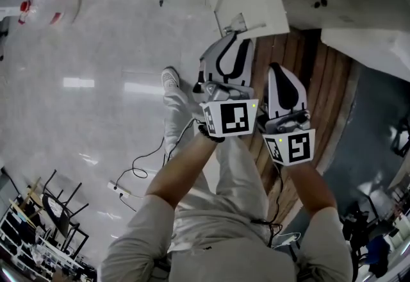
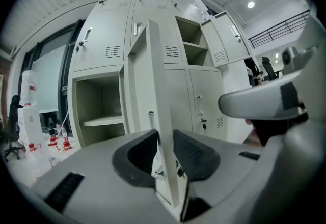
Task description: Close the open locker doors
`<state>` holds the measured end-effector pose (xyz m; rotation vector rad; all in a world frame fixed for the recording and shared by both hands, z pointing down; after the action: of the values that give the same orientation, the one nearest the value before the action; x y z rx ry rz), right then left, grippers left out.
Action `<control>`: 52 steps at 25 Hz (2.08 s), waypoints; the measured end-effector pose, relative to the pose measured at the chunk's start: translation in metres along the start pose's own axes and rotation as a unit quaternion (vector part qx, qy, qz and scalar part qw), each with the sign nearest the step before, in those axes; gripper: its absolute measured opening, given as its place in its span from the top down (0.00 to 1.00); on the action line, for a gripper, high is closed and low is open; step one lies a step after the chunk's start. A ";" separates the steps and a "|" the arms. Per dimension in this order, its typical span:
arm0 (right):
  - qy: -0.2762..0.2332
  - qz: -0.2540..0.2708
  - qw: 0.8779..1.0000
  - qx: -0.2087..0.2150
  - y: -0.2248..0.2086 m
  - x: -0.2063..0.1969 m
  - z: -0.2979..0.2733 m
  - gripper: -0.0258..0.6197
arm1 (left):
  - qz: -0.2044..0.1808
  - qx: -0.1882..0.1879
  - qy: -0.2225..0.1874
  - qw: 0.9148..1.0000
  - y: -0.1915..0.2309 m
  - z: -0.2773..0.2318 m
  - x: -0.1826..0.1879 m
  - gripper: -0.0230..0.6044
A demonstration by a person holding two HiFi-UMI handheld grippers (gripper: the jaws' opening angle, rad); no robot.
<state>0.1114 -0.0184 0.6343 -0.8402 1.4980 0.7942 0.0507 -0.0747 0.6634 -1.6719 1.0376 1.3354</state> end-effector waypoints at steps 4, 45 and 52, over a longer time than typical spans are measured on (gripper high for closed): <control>-0.014 0.008 0.997 0.071 0.025 0.012 -0.024 0.93 | -0.013 -0.032 -0.010 0.999 0.039 0.024 -0.001 0.81; 0.011 0.098 0.984 0.145 0.179 -0.022 -0.410 0.89 | 0.099 -0.072 0.021 0.992 0.362 -0.066 -0.116 0.93; 0.003 0.111 0.991 0.077 0.161 -0.021 -0.448 0.90 | 0.084 -0.066 0.032 0.994 0.373 -0.120 -0.130 0.96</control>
<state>-0.2528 -0.3193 0.6953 -0.5679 1.6550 0.8253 -0.2628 -0.3129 0.7885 -1.7658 1.1712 1.4943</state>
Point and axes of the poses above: the fingertips, and each gripper's own axes: z backward along the fingers, y to its left, x out of its top, the point moved 1 cm from there along z, backward along the fingers, and after that the axes turned 7 degrees about z, right-handed, at the moved point
